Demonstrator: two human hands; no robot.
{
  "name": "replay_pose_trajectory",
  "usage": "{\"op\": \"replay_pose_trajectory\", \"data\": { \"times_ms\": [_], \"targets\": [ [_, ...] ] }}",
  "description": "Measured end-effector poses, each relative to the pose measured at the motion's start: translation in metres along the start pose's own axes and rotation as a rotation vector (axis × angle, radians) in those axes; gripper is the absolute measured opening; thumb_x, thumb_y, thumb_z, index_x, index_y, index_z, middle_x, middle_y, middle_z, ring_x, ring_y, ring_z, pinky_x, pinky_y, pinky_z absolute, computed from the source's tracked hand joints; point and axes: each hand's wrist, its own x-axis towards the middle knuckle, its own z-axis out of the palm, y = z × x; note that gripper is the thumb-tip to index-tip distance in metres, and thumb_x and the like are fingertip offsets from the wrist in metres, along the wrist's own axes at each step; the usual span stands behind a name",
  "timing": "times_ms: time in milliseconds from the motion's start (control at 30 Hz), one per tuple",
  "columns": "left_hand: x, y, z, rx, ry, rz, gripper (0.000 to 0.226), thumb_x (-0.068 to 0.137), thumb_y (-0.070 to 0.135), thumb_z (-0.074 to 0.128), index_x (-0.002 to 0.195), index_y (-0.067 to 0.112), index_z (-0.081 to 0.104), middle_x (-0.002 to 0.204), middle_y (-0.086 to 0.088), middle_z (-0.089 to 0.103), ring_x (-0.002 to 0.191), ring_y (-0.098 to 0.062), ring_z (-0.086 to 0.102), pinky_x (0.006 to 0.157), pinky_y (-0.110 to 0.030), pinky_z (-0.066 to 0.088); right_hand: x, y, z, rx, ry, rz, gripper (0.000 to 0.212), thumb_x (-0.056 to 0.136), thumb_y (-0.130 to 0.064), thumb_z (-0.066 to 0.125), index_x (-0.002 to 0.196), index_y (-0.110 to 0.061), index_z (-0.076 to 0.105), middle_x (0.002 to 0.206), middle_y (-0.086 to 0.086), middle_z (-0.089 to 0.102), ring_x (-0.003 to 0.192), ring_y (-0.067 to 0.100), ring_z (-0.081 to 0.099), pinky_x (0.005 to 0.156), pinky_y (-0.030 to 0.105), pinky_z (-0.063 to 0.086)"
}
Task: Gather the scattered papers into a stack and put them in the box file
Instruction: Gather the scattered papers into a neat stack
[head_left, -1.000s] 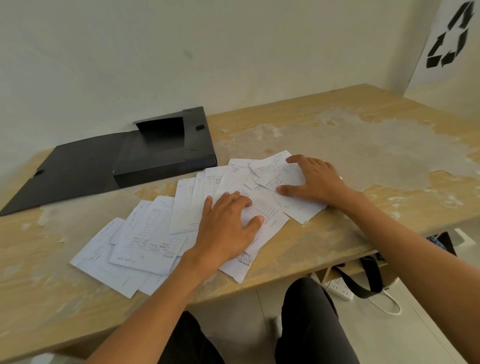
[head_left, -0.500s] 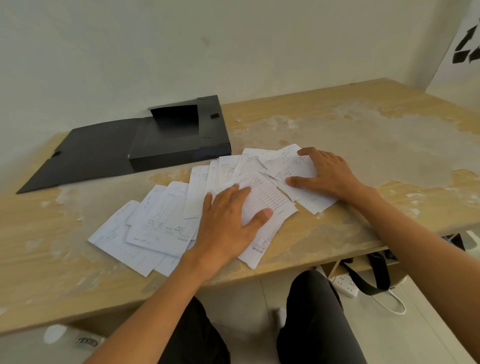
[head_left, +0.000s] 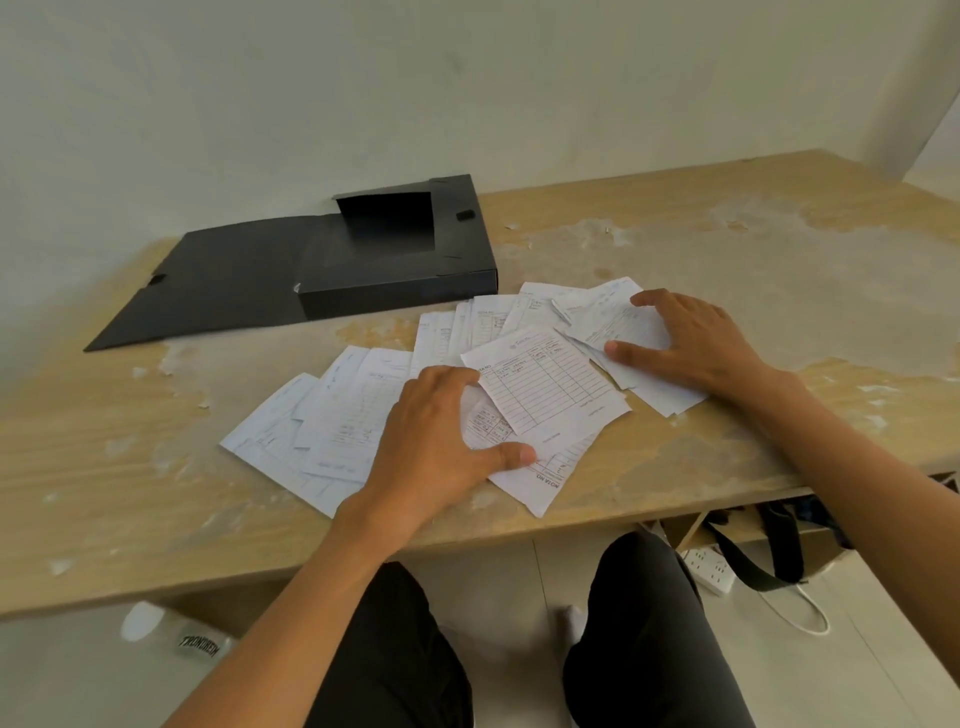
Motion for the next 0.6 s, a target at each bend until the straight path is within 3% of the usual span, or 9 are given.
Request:
{"op": "replay_pose_trajectory", "data": {
  "times_ms": [100,267,600],
  "targets": [
    [0.002,0.0,-0.003,0.017,-0.029,0.004,0.08,0.066,0.057,0.074,0.134,0.032,0.04,0.145,0.009,0.036,0.128,-0.012,0.035,0.099,-0.027,0.031,-0.002,0.001,-0.001,-0.004,0.007,-0.008,0.085,0.071,-0.079,0.046,0.135,-0.024,0.041,0.144,0.005,0.046,0.13,0.028,0.044,0.11,0.047,0.028],
    [-0.001,0.002,-0.013,0.13,-0.163,-0.004,0.096,0.059,0.068,0.07,0.14,0.03,0.037,0.149,0.007,0.03,0.134,-0.014,0.027,0.107,-0.036,0.028,-0.003,0.001,0.0,-0.006,0.004,-0.008,0.084,0.071,-0.079,0.046,0.135,-0.025,0.041,0.144,0.004,0.046,0.13,0.027,0.044,0.11,0.047,0.028],
    [-0.002,0.003,-0.007,0.262,-0.072,0.024,0.083,0.066,0.076,0.056,0.134,0.029,0.047,0.141,0.007,0.041,0.126,-0.014,0.037,0.102,-0.032,0.031,-0.002,0.001,0.001,-0.019,0.021,-0.016,0.078,0.074,-0.074,0.05,0.134,-0.025,0.042,0.144,0.004,0.046,0.13,0.027,0.044,0.11,0.047,0.029]
  ]
}}
